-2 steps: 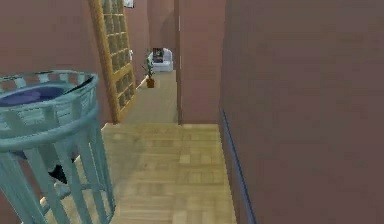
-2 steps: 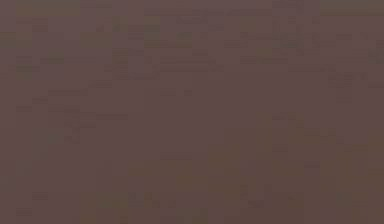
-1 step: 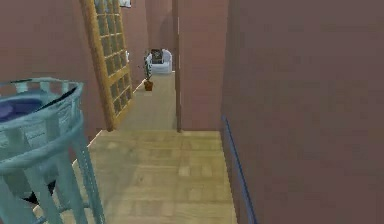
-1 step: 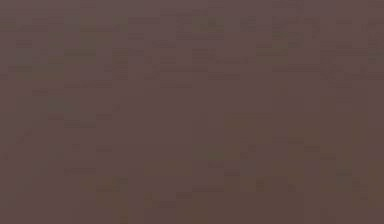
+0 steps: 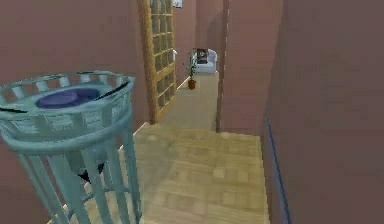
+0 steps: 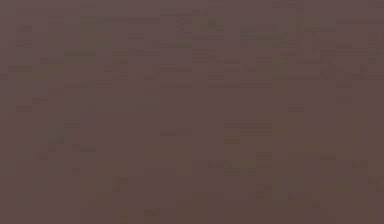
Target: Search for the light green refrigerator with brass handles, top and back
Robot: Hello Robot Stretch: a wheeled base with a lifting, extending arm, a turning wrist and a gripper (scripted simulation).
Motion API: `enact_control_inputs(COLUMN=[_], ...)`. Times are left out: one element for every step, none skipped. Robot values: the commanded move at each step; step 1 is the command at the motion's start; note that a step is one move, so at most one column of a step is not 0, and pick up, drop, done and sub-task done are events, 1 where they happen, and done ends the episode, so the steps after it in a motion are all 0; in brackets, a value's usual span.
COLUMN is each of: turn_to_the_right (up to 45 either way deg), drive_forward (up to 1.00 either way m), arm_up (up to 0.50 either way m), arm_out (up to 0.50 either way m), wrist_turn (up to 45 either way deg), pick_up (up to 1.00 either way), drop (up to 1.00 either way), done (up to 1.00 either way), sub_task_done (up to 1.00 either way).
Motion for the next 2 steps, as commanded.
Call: enact_control_inputs(turn_to_the_right=[0.0, 0.0], drive_forward=[1.0, 1.0], arm_up=[0.0, 0.0], arm_out=[0.0, 0.0], wrist_turn=[0.0, 0.0], pick_up=[0.0, 0.0], drop=[0.0, 0.0], done=[0.0, 0.0], sub_task_done=[0.0, 0.0])
